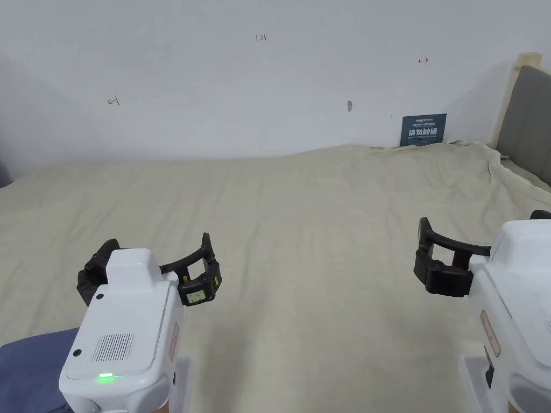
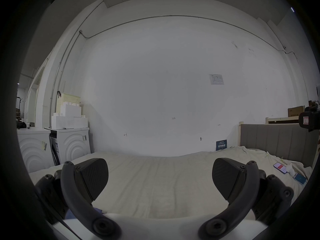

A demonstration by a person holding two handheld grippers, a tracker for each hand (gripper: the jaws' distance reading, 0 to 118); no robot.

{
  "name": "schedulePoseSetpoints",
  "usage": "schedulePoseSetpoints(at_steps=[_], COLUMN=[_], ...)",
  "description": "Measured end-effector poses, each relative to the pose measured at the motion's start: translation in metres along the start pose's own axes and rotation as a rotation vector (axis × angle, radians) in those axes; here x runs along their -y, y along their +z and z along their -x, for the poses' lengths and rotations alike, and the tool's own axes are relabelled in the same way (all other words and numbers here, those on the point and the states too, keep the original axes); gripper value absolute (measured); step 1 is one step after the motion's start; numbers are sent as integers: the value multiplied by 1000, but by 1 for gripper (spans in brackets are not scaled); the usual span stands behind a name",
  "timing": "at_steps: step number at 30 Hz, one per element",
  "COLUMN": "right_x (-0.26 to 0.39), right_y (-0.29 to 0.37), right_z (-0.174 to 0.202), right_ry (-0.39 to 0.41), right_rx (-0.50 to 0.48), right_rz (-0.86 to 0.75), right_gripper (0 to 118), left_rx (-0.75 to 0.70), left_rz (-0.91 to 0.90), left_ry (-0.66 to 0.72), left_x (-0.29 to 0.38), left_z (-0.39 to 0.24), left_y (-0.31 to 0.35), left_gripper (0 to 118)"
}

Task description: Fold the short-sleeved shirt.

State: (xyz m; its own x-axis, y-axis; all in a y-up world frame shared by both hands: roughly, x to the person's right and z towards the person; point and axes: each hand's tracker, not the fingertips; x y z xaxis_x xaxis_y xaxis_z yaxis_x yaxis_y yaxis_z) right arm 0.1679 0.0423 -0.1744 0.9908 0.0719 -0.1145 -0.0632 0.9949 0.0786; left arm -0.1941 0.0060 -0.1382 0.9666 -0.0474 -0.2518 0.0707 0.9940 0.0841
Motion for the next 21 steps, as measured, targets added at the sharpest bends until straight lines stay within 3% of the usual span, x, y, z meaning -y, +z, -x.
schedulePoseSetpoints(at_steps=[21], right_x=[-1], right_y=[0], right_z=[0], right_ry=[-3], right_rx=[1], right_rz=[-13], right_gripper=[117], left_rx=[5], left_rz=[-6], left_ry=[-10], left_x=[0], left_z=[0], left_y=[1], left_gripper=[118])
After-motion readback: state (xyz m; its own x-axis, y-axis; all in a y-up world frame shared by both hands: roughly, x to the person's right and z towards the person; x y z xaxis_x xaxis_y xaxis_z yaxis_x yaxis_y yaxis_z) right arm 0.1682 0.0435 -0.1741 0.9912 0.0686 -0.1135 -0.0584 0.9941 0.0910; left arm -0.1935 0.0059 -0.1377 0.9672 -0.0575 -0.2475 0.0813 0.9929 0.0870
